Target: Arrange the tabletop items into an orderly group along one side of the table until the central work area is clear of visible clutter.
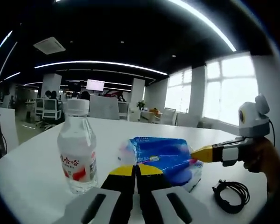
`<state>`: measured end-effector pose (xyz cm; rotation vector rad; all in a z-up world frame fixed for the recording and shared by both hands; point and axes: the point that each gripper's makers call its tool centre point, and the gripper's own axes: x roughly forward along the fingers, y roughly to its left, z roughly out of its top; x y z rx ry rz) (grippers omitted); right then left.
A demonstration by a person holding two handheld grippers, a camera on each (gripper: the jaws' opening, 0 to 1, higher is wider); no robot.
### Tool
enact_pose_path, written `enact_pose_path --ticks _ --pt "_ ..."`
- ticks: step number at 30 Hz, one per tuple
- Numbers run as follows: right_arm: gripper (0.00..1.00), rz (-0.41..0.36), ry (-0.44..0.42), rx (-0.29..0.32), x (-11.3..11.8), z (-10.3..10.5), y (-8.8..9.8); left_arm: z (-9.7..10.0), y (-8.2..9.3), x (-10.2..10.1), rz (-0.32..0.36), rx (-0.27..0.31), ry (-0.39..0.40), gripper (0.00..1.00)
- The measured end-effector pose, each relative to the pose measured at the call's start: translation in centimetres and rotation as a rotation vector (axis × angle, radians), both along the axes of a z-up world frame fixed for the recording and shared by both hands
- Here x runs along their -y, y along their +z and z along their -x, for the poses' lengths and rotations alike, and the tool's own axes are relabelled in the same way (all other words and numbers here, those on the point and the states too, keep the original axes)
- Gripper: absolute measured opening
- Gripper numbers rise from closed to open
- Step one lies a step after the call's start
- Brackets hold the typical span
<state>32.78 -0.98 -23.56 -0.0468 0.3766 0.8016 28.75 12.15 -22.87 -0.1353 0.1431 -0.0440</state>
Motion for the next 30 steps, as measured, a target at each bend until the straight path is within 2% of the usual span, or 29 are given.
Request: enact_pose_path --ticks 9,30 --pt "0.00 -0.006 -0.028 0.002 1.6 0.2 0.5 0.5 0.9 1.8 0.001 0.016 -0.026 0.00" --pt "0.00 -0.013 -0.092 0.021 5.7 0.5 1.3 -0.2 1.2 5.4 0.036 0.024 -0.082 0.00"
